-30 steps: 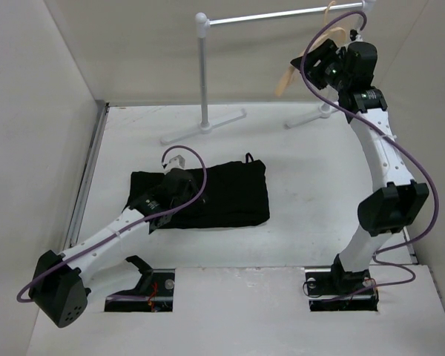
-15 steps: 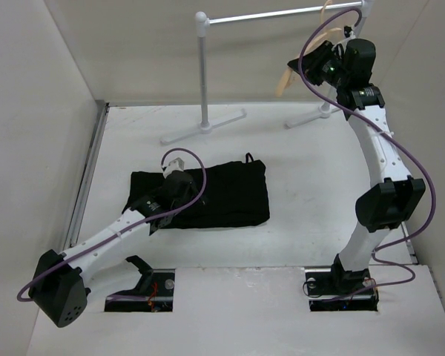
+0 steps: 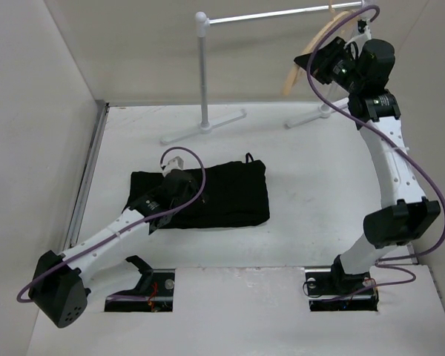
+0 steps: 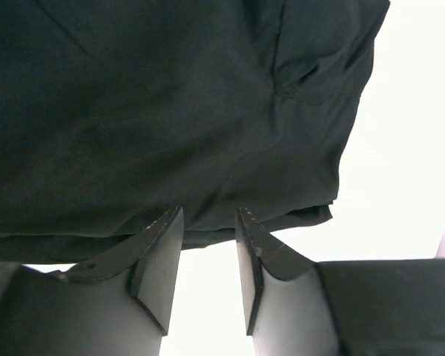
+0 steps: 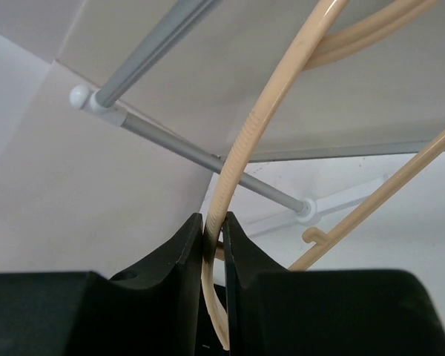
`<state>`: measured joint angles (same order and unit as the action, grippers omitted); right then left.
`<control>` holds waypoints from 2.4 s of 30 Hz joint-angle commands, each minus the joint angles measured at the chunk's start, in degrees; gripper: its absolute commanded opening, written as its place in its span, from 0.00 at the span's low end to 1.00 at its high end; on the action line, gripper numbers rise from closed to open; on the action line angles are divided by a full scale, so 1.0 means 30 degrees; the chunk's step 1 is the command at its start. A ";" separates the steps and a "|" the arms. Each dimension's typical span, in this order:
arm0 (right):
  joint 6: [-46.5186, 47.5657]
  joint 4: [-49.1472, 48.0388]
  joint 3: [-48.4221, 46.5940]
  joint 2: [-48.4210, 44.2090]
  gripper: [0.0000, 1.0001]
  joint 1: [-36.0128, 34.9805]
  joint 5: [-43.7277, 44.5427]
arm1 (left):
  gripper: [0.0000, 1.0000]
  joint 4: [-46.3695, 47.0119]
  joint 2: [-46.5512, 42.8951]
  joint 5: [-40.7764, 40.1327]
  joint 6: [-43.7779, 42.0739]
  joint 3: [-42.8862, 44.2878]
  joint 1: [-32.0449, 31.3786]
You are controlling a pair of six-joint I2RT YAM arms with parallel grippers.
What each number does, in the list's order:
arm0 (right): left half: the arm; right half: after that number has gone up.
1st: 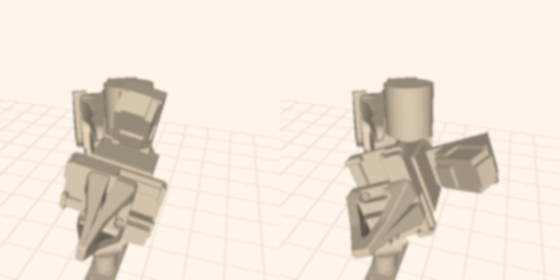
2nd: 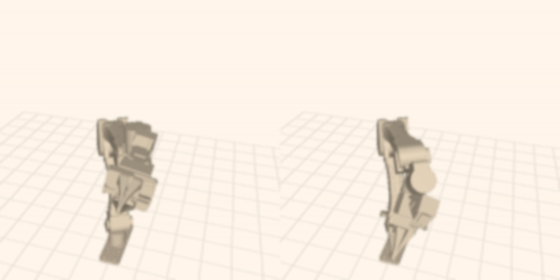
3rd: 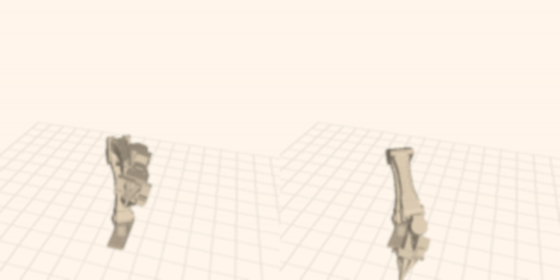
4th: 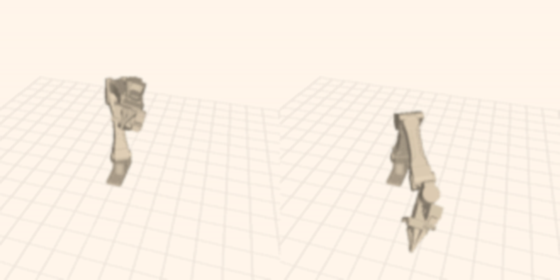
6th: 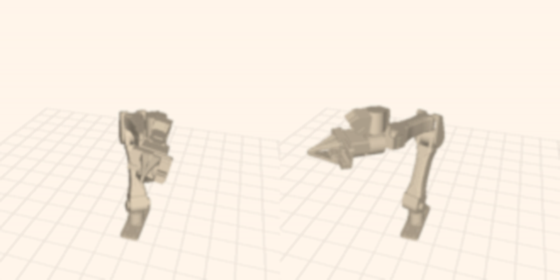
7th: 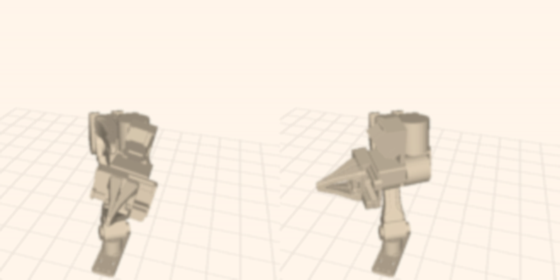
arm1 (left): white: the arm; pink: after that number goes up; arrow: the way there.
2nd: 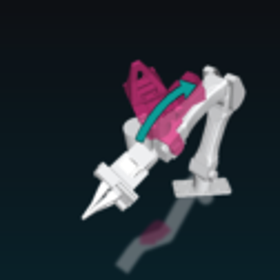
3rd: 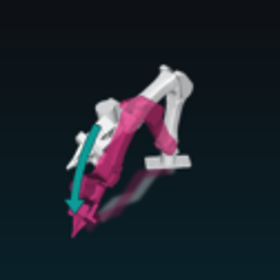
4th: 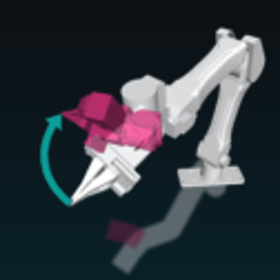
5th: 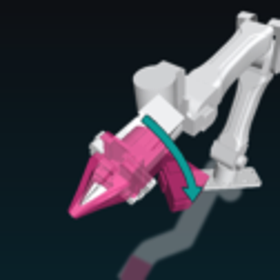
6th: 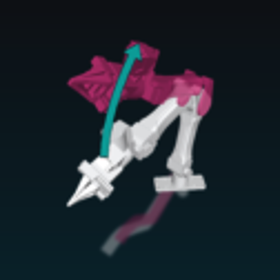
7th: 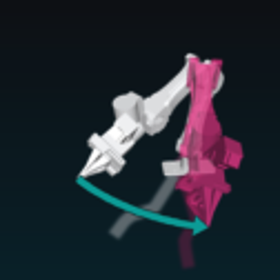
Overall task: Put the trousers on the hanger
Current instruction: Pick up the hanger from the clothesline.
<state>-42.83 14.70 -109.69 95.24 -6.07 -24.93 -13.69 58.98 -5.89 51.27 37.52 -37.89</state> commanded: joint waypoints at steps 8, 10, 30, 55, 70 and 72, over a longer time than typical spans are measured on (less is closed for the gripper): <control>0.0711 -0.2820 0.6761 -0.4876 0.18 -0.0219 -0.0392 | 0.44 -0.0678 0.0758 0.1787 -0.1325 0.6119 0.0457; 0.0916 -0.2791 0.8342 -0.6048 0.18 -0.0248 -0.0538 | 0.45 -0.1059 0.1284 0.1846 -0.1822 0.7759 0.0253; 0.2205 0.0490 2.0742 -1.4609 0.16 -0.6047 0.3562 | 0.53 -0.4781 1.1626 0.2140 -0.5867 2.0716 -0.5137; 0.1299 0.3419 2.2763 -1.6541 0.16 -0.8598 0.5438 | 0.20 -0.0507 1.5906 0.2021 -0.4933 1.9870 -0.5607; -0.0050 0.5881 2.4288 -2.0554 0.49 -0.7545 0.5526 | 0.00 0.3711 1.4004 0.1467 -0.1476 1.4042 -0.6310; 0.0009 0.5853 2.4171 -2.0498 0.44 -0.6669 0.5352 | 0.00 0.4385 1.3332 0.1086 -0.0919 1.3075 -0.6398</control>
<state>-42.35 32.05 -37.21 34.26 -28.51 -8.69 -6.70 105.54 -0.45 45.04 79.24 -56.25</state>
